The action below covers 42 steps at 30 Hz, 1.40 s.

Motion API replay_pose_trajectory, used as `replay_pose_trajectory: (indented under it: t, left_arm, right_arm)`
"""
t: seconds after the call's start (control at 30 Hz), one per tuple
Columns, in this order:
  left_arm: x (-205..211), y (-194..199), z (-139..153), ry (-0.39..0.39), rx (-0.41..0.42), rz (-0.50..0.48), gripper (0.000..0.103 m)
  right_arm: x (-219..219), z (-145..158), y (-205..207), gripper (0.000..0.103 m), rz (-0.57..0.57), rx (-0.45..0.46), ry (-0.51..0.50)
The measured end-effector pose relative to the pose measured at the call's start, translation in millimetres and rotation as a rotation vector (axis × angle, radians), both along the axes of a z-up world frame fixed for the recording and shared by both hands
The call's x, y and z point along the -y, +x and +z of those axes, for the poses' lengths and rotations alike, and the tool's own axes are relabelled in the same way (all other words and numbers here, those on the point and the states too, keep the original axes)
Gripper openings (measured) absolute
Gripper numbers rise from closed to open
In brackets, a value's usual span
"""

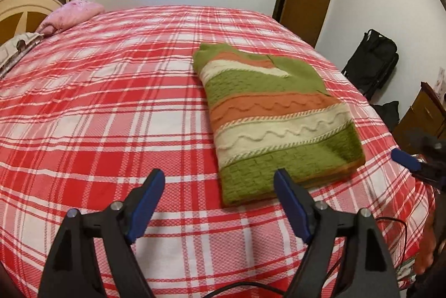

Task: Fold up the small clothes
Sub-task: 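Release the sweater and withdraw both grippers above the folded bundle, then grasp the folded sweater edge with the right gripper and lift it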

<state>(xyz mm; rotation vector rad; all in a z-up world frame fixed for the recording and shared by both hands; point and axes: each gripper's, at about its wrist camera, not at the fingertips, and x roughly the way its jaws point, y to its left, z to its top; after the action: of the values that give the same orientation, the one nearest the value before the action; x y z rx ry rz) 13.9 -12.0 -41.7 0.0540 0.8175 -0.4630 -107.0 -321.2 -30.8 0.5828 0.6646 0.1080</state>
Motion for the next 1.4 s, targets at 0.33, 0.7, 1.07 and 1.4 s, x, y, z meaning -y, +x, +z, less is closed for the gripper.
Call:
replay_pose_trajectory:
  t: [0.33, 0.7, 1.07, 1.4]
  left_arm:
    - [-15, -5, 2, 0.112, 0.043, 0.103, 0.103]
    - [-5, 5, -4, 0.057, -0.056, 0.041, 0.103]
    - [3, 37, -3, -0.043, -0.153, -0.029, 0.103]
    - [43, 99, 4, -0.02, -0.09, -0.086, 0.102]
  right_arm:
    - [-46, -17, -4, 0.093, -0.041, -0.152, -0.281]
    - [-52, -5, 15, 0.093, -0.009, -0.156, -0.399]
    - [-14, -11, 36, 0.093, -0.011, -0.211, -0.327]
    - [35, -21, 114, 0.093, -0.093, -0.202, -0.245]
